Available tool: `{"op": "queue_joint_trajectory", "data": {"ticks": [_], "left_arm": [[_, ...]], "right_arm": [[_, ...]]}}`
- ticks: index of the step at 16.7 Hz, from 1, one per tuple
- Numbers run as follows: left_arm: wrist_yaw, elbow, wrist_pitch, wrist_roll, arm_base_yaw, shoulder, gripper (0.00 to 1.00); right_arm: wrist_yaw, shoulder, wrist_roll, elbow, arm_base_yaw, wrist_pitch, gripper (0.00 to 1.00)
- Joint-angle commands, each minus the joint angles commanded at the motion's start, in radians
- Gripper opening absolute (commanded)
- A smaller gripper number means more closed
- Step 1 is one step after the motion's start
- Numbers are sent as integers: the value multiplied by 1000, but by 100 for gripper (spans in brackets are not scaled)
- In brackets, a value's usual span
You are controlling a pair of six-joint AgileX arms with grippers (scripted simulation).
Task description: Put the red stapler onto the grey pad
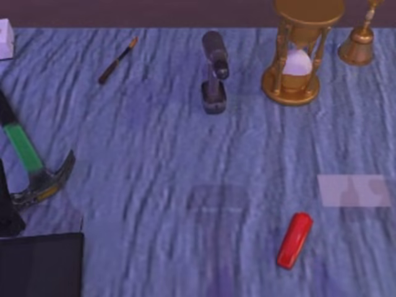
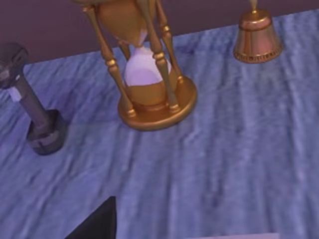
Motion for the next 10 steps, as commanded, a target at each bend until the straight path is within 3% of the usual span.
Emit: {"op": "queue_joint_trajectory", "data": {"ticks": [10], "left_arm": [[0,0,0,0,0,0,100]], "right_arm": [[-2,966,567,655,323,-587,100]]}}
